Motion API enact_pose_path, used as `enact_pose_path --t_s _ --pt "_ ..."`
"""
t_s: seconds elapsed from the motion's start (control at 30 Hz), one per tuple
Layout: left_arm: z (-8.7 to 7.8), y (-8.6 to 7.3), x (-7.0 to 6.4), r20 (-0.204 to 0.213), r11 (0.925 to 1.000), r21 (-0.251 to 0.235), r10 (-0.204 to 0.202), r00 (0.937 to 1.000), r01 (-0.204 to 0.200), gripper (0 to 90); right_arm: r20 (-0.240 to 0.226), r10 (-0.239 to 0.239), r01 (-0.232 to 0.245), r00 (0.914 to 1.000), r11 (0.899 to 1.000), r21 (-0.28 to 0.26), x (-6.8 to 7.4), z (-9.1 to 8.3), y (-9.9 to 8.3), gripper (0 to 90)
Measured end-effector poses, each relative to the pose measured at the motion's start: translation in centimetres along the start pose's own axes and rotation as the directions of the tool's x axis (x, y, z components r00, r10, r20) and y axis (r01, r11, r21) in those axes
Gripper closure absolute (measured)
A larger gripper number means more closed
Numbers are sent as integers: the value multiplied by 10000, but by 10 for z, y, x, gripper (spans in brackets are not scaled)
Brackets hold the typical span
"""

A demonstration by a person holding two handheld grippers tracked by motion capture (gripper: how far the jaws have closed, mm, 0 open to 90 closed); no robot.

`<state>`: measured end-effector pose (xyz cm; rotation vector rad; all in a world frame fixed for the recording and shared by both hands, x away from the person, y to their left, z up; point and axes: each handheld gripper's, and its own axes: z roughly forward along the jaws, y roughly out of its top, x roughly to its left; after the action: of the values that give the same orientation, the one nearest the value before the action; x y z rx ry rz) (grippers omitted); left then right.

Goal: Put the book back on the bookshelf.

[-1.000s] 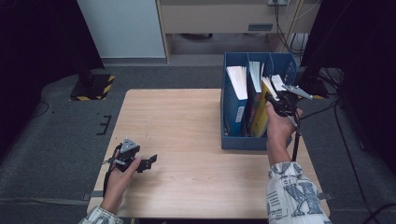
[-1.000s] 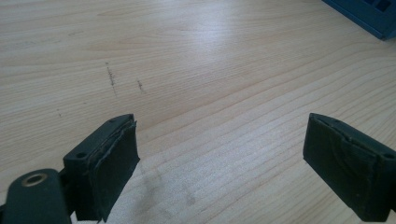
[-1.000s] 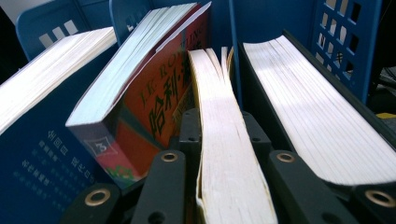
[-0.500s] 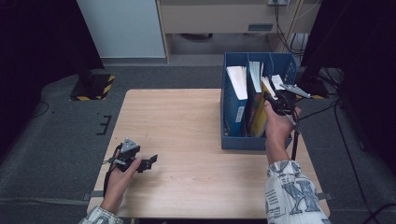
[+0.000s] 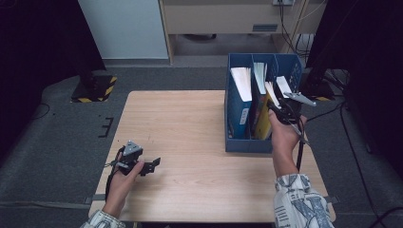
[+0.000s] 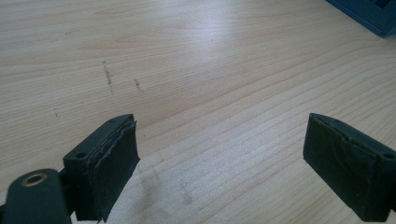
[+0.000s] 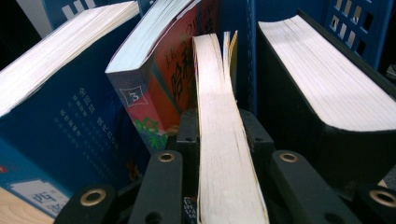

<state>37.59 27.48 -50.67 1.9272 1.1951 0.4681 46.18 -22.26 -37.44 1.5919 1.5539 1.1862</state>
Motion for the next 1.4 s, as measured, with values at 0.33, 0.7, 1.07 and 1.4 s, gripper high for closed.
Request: enact_pose_path --t_s 0.33,0.7,1.07,1.4 --pt "0 0 0 6 10000 -6 12 10000 -12 94 -102 84 -83 9999 9999 94 -2 -1 5 712" --pt "1 0 -1 7 10000 -6 16 10000 -16 94 235 -28 26 9997 10000 71 -1 2 9 753" --pt "1 0 -1 22 10000 -2 21 10000 -21 94 131 195 -192 9997 9996 -207 -1 11 23 754" --pt "1 0 0 22 10000 7 30 10000 -30 94 166 415 -411 9990 9989 -247 -7 25 26 754"
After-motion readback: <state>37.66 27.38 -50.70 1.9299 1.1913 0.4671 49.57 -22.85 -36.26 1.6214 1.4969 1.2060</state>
